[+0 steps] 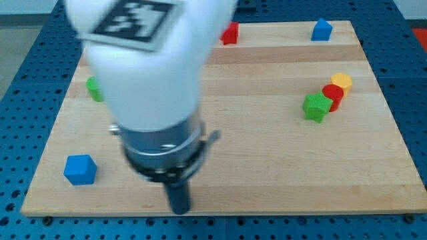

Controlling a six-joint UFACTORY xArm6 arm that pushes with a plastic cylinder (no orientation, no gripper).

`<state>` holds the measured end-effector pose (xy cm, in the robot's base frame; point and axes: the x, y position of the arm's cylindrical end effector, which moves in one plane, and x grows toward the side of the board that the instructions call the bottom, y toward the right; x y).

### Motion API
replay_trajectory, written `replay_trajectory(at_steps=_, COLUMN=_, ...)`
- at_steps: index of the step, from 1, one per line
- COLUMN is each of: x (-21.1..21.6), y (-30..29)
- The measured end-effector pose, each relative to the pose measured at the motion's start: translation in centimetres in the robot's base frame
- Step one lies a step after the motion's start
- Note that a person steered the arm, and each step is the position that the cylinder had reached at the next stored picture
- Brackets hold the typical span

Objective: Point at the red star

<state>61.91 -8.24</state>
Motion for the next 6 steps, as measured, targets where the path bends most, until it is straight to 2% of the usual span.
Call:
replay_trajectory(at_steps=2, x=-0.1, y=-10.6)
replay_trajectory(at_steps=4, x=-2.3, y=-18.3)
replay_trajectory(at_steps=6, x=-3.6, y=-18.5)
